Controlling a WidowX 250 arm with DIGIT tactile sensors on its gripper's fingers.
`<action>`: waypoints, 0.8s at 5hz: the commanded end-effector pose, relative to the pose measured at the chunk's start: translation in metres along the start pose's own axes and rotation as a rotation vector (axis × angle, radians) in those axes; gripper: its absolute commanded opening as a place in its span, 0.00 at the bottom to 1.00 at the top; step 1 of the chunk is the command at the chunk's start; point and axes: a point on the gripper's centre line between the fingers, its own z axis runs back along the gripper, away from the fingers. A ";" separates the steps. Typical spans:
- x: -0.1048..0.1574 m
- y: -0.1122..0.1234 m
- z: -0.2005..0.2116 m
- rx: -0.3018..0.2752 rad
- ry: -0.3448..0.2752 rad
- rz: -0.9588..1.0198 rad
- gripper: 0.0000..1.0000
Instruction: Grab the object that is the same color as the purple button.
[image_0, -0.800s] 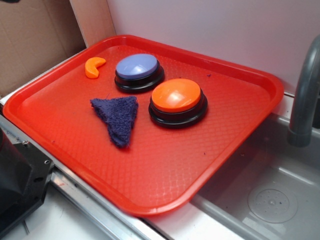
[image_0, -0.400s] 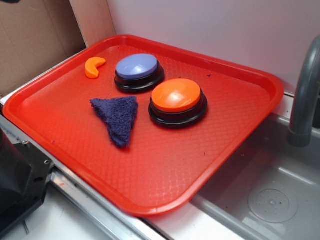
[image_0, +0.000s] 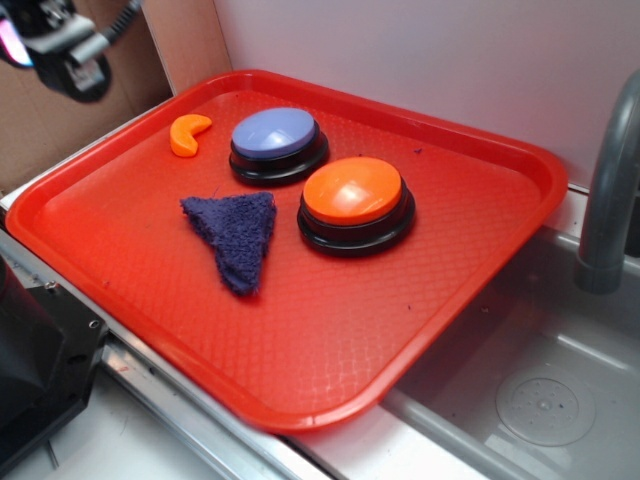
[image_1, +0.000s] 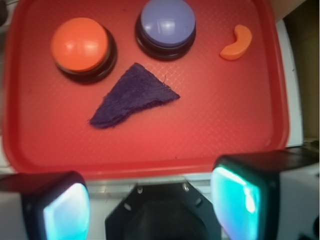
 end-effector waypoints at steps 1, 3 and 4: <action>0.023 -0.019 -0.057 -0.004 -0.055 0.094 1.00; 0.041 -0.043 -0.110 0.021 -0.040 0.118 1.00; 0.040 -0.043 -0.125 0.063 -0.004 0.166 1.00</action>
